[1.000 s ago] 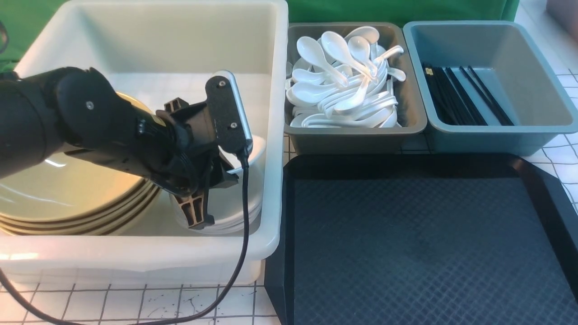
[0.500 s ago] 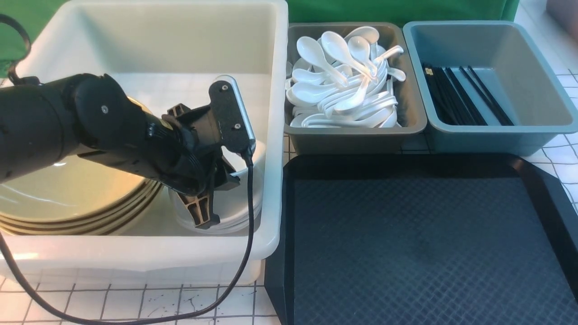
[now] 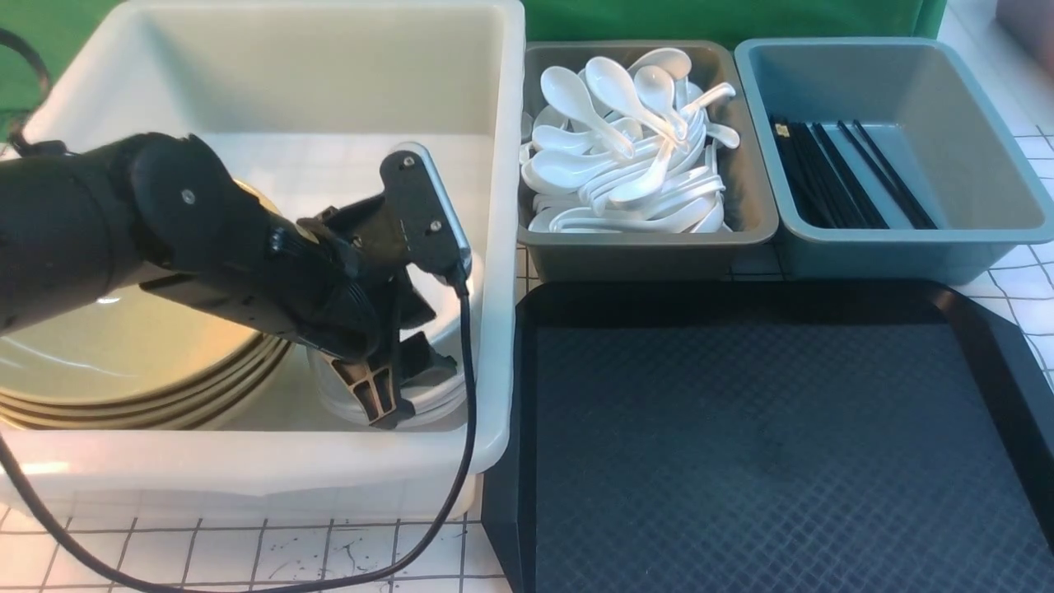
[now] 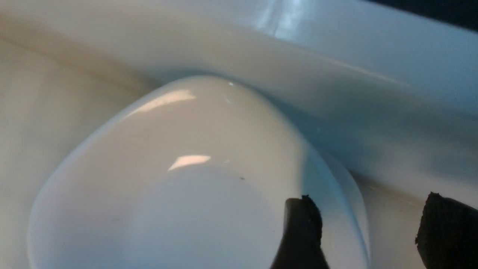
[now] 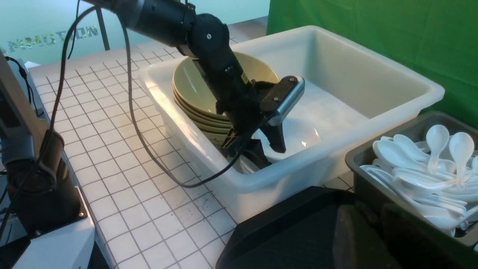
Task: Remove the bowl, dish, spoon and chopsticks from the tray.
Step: Use the left arm to put the plate into the large storage box on the left
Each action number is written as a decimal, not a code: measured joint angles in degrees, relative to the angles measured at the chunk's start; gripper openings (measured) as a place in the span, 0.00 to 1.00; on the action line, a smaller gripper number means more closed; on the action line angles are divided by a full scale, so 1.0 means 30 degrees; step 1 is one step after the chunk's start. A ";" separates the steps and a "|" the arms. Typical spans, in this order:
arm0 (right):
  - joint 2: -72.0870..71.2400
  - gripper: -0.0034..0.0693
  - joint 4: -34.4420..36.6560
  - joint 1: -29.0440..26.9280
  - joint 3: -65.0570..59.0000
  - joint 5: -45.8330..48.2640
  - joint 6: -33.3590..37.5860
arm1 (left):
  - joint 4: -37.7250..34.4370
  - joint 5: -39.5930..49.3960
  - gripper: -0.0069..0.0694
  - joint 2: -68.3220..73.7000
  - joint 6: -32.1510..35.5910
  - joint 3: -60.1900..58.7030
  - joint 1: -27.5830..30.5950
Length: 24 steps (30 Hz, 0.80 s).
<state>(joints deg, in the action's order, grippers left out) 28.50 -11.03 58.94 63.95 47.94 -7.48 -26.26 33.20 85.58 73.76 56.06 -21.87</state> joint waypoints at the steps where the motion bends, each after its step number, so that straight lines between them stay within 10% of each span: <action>1: 0.0000 0.18 0.0000 0.0000 0.0000 0.0000 0.0000 | -0.0169 0.0021 0.60 -0.0128 0.0000 0.0000 -0.0008; 10: 0.0000 0.18 0.0000 0.0000 0.0000 0.0008 0.0000 | -0.1676 0.0104 0.63 -0.2012 -0.0373 0.0000 -0.0072; 18: 0.0000 0.18 0.0000 0.0000 0.0000 0.0023 0.0000 | -0.1918 -0.0559 0.34 -0.2226 -0.5573 0.0000 -0.0124; 24: 0.0000 0.18 0.0000 0.0000 0.0000 0.0046 0.0000 | -0.1829 -0.0531 0.32 -0.2240 -0.8537 0.0208 -0.0284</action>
<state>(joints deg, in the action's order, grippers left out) 28.50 -11.03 58.94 63.95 48.08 -7.48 -31.75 31.61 78.86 48.15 56.68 -22.72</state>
